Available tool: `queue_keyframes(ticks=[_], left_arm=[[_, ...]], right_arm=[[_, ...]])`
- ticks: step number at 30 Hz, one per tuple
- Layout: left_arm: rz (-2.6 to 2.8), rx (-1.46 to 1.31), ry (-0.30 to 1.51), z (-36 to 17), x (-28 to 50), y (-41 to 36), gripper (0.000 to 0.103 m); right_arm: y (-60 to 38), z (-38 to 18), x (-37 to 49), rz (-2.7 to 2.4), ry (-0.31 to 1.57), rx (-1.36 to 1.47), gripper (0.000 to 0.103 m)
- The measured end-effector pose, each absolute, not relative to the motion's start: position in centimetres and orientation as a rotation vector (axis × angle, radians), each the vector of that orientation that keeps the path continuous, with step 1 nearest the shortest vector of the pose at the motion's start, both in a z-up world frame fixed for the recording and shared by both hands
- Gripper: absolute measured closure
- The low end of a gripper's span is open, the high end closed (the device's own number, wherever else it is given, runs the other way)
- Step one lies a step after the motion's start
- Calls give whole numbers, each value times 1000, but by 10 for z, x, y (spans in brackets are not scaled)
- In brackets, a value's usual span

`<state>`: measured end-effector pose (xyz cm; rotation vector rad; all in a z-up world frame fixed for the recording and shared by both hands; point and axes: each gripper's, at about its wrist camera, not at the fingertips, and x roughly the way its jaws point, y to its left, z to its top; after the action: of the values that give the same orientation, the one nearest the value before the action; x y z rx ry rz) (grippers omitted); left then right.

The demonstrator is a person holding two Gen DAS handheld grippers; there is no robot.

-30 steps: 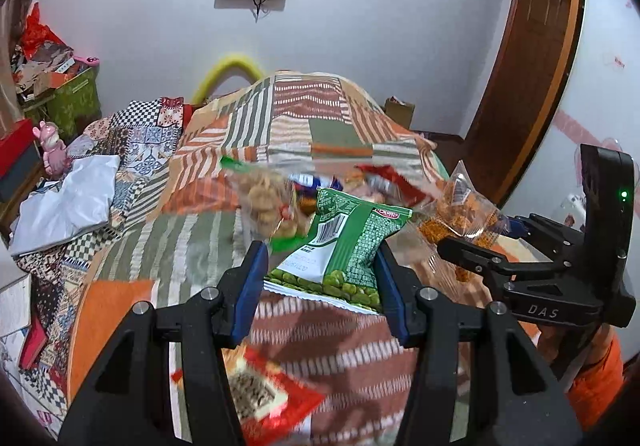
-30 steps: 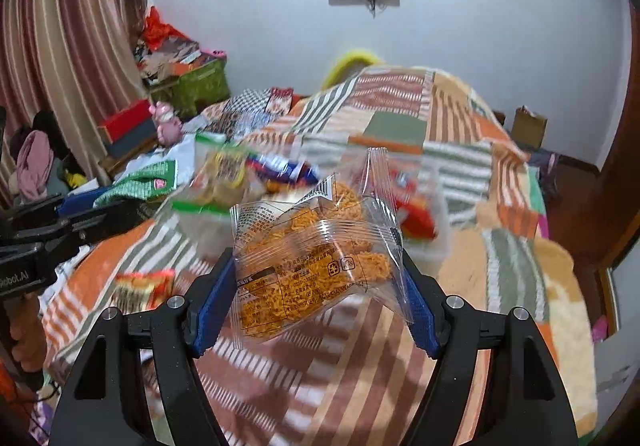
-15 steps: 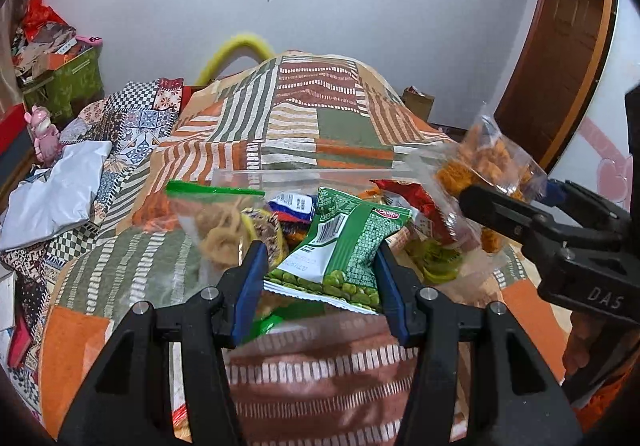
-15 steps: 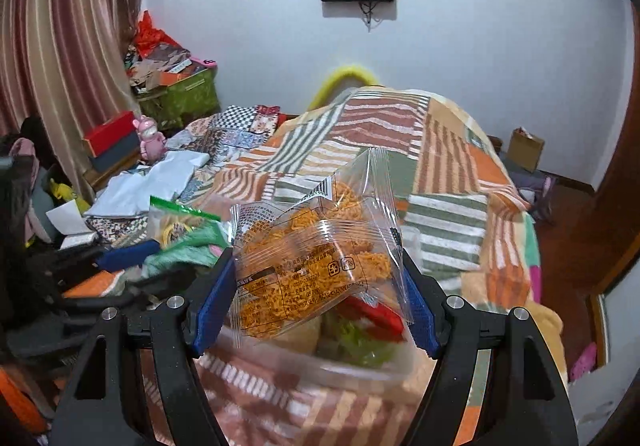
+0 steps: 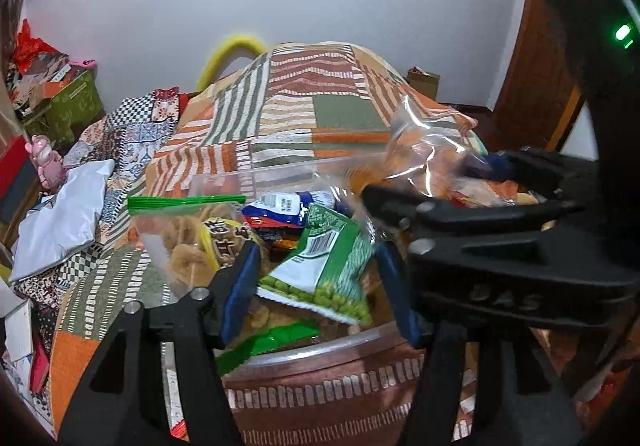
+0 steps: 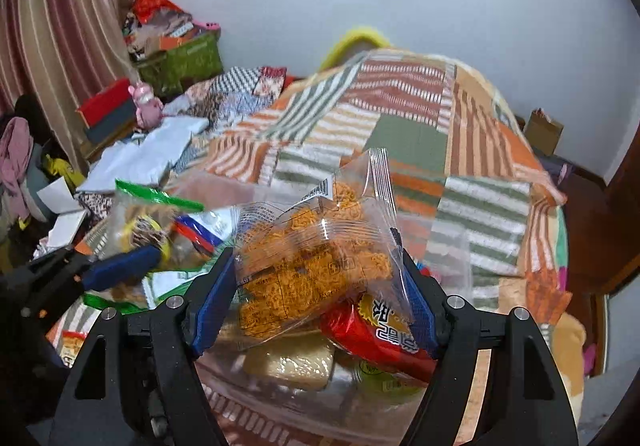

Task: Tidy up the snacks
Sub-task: 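Carry the noodle-snack bag and pea bag over the box and release both, then grasp the yellow KAKA bag with the right tool while the left grasps the red cookie bag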

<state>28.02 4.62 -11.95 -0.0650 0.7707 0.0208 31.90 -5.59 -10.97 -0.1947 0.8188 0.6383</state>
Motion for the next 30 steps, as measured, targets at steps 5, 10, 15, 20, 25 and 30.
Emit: queue_keyframes(ticks=[5,10,15,20,25,30], left_arm=[[10,-74,770,-119,279,48,39],[5,-87,771,-115,273,48,39],[-10,-125,774,-107,263,52,39],[-8,-136,741,-91,242,55,39],[-9,-160,706,-71,215,61,36],[9,-161,674,-56,185,69,31]], right_arm=[[-64,-108,319,658,846,-148,25],[-71,-97,312,645,815,-155,25],[-86,-83,299,644,783,-132,25],[-97,-66,273,629,720,-153,25],[-108,-52,249,645,674,-146,22],[-116,-43,220,664,641,-135,20]])
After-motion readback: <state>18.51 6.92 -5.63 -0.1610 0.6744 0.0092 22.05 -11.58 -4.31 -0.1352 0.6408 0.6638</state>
